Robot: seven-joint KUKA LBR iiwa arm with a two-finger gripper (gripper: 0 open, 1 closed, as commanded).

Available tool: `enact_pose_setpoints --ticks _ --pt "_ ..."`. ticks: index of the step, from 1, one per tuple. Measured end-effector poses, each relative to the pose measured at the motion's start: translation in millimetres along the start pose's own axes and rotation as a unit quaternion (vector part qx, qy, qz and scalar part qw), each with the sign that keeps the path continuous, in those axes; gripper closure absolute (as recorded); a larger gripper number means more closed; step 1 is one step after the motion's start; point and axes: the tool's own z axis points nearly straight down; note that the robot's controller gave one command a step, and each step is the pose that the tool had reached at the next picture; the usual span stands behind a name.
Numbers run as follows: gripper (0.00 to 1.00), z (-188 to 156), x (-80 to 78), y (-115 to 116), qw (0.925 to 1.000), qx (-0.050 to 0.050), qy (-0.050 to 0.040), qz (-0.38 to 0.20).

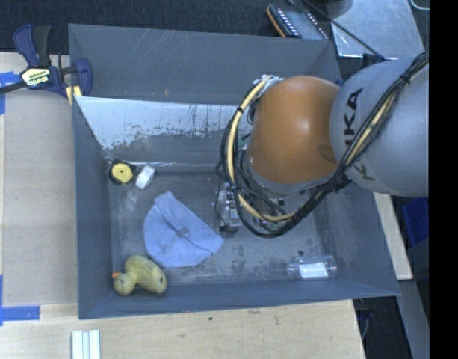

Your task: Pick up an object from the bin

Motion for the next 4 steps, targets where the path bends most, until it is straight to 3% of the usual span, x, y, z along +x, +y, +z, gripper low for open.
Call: enact_pose_setpoints --ticks 1,2,3,4 --pt "0.0 -27.8 -54.7 -2.3 0.9996 0.0 -0.0006 0.028" --pt "0.0 -27.8 -54.7 -2.3 0.9996 0.0 -0.0006 0.028" --pt "0.0 51.0 -70.8 59.4 0.9994 -0.001 -0.0044 0.035" --pt "0.0 44.1 -93.1 52.0 0.9995 -0.001 -0.0013 0.032"
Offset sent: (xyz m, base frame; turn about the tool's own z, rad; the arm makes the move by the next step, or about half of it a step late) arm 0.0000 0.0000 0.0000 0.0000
